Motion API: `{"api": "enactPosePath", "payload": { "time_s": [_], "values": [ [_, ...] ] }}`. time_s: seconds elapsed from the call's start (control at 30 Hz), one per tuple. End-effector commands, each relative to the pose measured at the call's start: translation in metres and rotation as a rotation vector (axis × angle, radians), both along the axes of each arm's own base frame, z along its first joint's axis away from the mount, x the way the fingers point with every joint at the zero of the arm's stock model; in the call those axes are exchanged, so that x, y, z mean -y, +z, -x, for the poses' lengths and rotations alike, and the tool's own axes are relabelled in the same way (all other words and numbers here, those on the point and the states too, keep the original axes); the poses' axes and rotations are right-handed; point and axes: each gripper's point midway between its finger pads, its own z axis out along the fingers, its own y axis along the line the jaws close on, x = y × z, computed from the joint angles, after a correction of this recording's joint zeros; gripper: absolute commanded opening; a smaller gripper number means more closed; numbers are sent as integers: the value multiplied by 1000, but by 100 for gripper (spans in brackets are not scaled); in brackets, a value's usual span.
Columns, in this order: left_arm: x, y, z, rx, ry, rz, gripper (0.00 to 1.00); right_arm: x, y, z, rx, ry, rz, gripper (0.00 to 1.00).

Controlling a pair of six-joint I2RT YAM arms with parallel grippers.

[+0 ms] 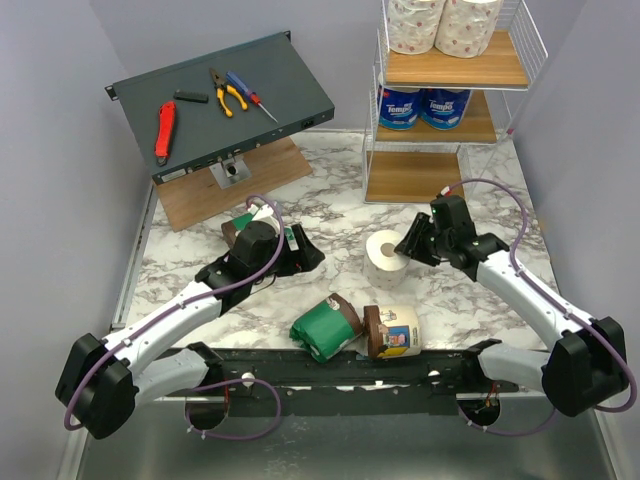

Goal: Place and organize the paper towels onto the shelf
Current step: Pick up the paper towel from the center of the board.

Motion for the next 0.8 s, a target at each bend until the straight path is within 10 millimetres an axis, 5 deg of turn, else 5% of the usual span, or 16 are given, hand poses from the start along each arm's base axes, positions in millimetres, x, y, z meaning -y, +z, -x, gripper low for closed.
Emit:
{"api": "enactPosePath", "payload": {
  "time_s": [0.0,0.53,0.67,0.77],
  "values": [
    [6,16,-5,25,-10,28,85,2,12,-3,9,5,33,42],
    [8,16,-2,19,-20,34,85,2,-2,3,-53,36,87,44],
    [8,16,-2,18,-21,34,85,2,-1,2,-56,37,95,31],
    [9,18,-1,21,-26,37,85,2,8,1,-42,36,90,8]
  ]
}}
